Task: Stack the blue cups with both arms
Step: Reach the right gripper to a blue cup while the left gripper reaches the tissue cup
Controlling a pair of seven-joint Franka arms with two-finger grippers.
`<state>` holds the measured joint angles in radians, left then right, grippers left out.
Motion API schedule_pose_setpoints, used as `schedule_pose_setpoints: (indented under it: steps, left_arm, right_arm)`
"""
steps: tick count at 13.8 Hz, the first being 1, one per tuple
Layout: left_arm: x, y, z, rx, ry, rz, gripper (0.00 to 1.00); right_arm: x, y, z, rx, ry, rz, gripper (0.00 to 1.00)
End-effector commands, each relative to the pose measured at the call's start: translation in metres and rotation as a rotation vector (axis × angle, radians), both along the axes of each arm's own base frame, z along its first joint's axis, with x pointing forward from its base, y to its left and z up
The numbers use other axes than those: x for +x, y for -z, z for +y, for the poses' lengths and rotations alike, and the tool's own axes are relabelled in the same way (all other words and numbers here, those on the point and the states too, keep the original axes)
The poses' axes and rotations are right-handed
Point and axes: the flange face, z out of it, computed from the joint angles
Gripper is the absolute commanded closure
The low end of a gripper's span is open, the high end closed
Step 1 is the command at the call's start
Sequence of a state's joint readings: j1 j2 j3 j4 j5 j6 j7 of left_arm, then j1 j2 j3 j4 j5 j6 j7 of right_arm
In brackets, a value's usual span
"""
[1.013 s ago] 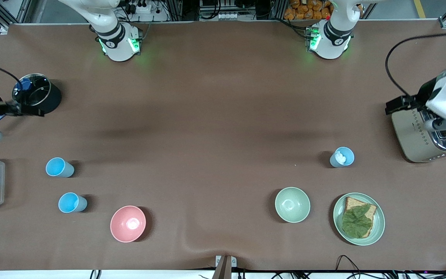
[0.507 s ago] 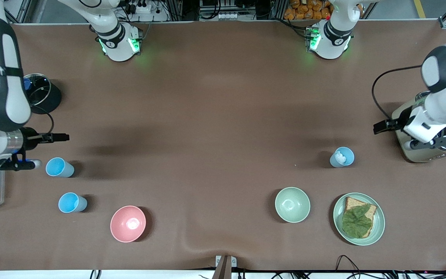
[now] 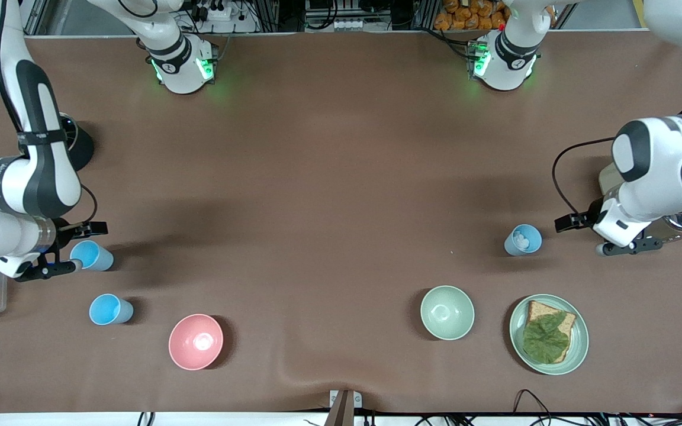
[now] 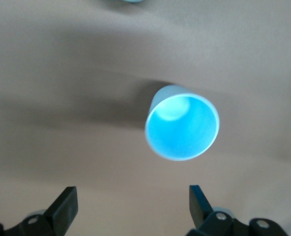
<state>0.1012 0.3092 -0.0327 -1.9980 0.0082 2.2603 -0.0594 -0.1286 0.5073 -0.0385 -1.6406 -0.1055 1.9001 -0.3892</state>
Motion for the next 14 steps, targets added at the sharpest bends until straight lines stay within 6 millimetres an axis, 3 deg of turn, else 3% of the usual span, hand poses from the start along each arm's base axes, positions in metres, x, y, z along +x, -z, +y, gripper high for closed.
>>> schedule_pose_setpoints:
  steps: [1,3,6,9,13,14]
  left_arm:
    - [0.003,0.012,-0.006,-0.003,0.022,-0.021,0.0]
    - [0.004,0.015,-0.023,-0.012,0.031,-0.019,0.0]
    - [0.007,0.02,-0.047,-0.026,0.038,-0.013,0.0]
    - [0.008,0.038,-0.047,-0.031,0.036,-0.017,0.0]
    - [0.009,0.061,-0.047,-0.036,0.034,-0.018,0.21]
    - [0.009,0.065,-0.049,-0.037,0.037,-0.02,0.29]
  right_arm:
    - [0.008,0.036,-0.039,0.048,-0.182,-0.012,0.0]
    - [0.014,0.053,-0.089,0.052,-0.202,-0.096,0.0]
    - [0.014,0.056,-0.089,0.088,-0.183,-0.107,0.0]
    - [0.016,0.056,-0.084,0.127,-0.154,-0.127,0.0]
    - [0.016,0.071,-0.079,0.149,-0.146,-0.123,0.0]
    - [0.016,0.071,-0.078,0.149,-0.149,-0.125,0.19]
